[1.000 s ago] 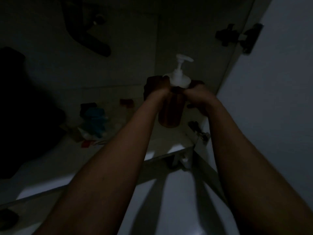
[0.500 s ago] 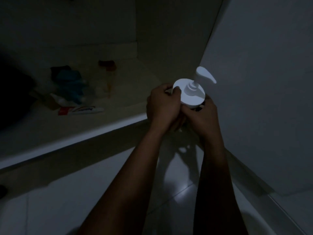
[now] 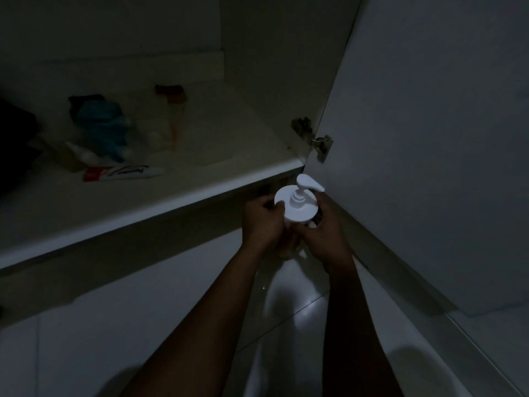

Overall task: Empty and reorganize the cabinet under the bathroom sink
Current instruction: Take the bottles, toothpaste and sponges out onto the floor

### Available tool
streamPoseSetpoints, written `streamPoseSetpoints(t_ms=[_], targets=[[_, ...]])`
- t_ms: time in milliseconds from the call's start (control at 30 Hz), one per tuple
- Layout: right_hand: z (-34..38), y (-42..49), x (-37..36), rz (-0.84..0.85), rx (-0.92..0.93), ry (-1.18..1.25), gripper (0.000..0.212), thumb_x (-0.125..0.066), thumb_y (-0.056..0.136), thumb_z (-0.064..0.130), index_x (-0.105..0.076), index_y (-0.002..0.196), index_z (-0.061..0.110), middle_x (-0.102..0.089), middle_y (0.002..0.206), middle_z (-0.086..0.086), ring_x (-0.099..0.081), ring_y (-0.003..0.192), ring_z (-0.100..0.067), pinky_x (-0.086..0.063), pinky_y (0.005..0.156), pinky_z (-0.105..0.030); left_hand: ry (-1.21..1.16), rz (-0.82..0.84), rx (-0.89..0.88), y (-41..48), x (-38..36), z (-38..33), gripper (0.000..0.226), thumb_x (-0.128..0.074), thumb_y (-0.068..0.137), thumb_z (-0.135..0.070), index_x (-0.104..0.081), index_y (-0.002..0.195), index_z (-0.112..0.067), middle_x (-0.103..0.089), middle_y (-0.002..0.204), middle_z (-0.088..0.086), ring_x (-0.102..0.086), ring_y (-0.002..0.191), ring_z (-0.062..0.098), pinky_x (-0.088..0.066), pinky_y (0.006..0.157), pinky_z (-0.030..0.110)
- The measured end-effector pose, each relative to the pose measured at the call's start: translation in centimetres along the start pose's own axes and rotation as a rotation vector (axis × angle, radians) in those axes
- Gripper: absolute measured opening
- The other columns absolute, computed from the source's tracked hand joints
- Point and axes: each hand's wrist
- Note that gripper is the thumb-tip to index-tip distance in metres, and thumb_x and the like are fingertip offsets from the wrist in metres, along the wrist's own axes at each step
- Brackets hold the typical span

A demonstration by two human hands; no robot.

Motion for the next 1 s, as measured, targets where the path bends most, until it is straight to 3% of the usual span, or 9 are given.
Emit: streamPoseSetpoints(t_ms=[100, 233, 300, 433, 567, 633, 700, 833, 1000], targets=[[-1.0, 0.2, -0.5, 0.013, -0.011, -0.011, 0.065, -0.079, 0.075, 0.006, -0.052, 0.119, 0.044, -0.065, 0.111, 0.023, -0.060, 0.104, 0.010, -0.047, 0.089, -0.015, 0.012, 0.010, 0.012, 0.8, 0.0, 0.9, 0.034, -0.066, 0.091, -0.016, -0.066, 0.125, -0.015, -0.069, 0.119, 0.005, -0.066, 0.103, 0.021, -0.056, 0.091, 0.044], [-1.9, 0.5, -0.9, 0.039, -0.049, -0.036, 0.065, -0.082, 0.072, 0.010, -0.053, 0.116, 0.049, -0.065, 0.112, 0.023, -0.060, 0.106, 0.009, -0.048, 0.096, -0.024, 0.031, 0.022, 0.060, 1.2, 0.1, 1.8, 0.034, -0.067, 0.091, -0.015, -0.065, 0.125, -0.014, -0.068, 0.121, 0.007, -0.065, 0.106, 0.023, -0.054, 0.093, 0.045], [-2.4, 0.2, -1.0, 0.050, -0.068, -0.020, 0.065, -0.082, 0.073, 0.010, -0.052, 0.121, 0.043, -0.064, 0.112, 0.022, -0.060, 0.104, 0.010, -0.049, 0.096, -0.024, 0.043, 0.027, 0.074, 1.2, 0.2, 2.4, 0.034, -0.065, 0.092, -0.014, -0.064, 0.125, -0.016, -0.067, 0.123, 0.006, -0.064, 0.109, 0.022, -0.054, 0.095, 0.044], [-2.6, -0.2, -1.1, 0.072, -0.106, -0.001, 0.069, -0.081, 0.072, 0.005, -0.050, 0.126, 0.034, -0.062, 0.109, 0.023, -0.060, 0.098, 0.014, -0.051, 0.083, -0.012, 0.055, 0.017, 0.072, 1.1, 0.3, 3.0, 0.033, -0.065, 0.092, -0.014, -0.065, 0.125, -0.017, -0.066, 0.125, 0.005, -0.063, 0.111, 0.021, -0.053, 0.096, 0.041], [-0.6, 0.4, 0.3, 0.134, -0.133, -0.172, 0.067, -0.073, 0.082, 0.010, -0.044, 0.140, 0.026, -0.055, 0.137, 0.002, -0.057, 0.113, -0.003, -0.045, 0.093, -0.021, 0.170, -0.002, 0.031, 1.4, 1.2, 1.9, 0.027, -0.066, 0.091, -0.019, -0.068, 0.118, -0.019, -0.068, 0.117, 0.003, -0.063, 0.105, 0.020, -0.051, 0.088, 0.032], [1.8, 1.4, 1.9, 0.048, -0.116, -0.304, 0.059, -0.063, 0.091, 0.008, -0.040, 0.145, 0.015, -0.047, 0.145, -0.007, -0.055, 0.115, -0.016, -0.044, 0.084, -0.012, 0.222, -0.065, -0.058, 1.4, 2.0, 0.1, 0.016, -0.066, 0.091, -0.027, -0.071, 0.105, -0.022, -0.071, 0.105, 0.000, -0.064, 0.095, 0.018, -0.050, 0.083, 0.030], [4.0, 3.3, 3.2, -0.013, -0.050, -0.352, 0.050, -0.061, 0.093, 0.006, -0.047, 0.140, 0.013, -0.053, 0.139, -0.007, -0.056, 0.105, -0.015, -0.045, 0.068, -0.008, 0.220, -0.160, -0.184, 1.5, 3.0, -2.1, 0.011, -0.065, 0.090, -0.033, -0.070, 0.094, -0.024, -0.070, 0.093, -0.005, -0.064, 0.086, 0.013, -0.049, 0.077, 0.027], [8.3, 8.6, 1.6, 0.071, 0.044, -0.416, 0.051, -0.061, 0.087, -0.002, -0.054, 0.135, 0.014, -0.058, 0.129, -0.003, -0.056, 0.113, -0.018, -0.052, 0.089, -0.031, 0.243, -0.345, -0.279, 3.8, 6.3, -5.6, 0.021, -0.063, 0.089, -0.041, -0.069, 0.101, -0.025, -0.070, 0.093, -0.006, -0.065, 0.083, 0.012, -0.050, 0.075, 0.028], [10.8, 15.8, -5.5, 0.328, 0.113, -0.563, 0.043, -0.060, 0.090, 0.010, -0.056, 0.133, 0.014, -0.056, 0.133, -0.013, -0.057, 0.119, -0.029, -0.050, 0.099, -0.041, 0.520, -0.418, -0.199, 8.8, 11.9, -7.4, 0.044, -0.057, 0.093, -0.045, -0.059, 0.127, -0.018, -0.056, 0.133, 0.004, -0.056, 0.117, 0.024, -0.036, 0.081, 0.023]])
Point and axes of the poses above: each hand's wrist, its own y-axis towards the middle knuckle, its own x-axis out of the back of the hand, z = x × y
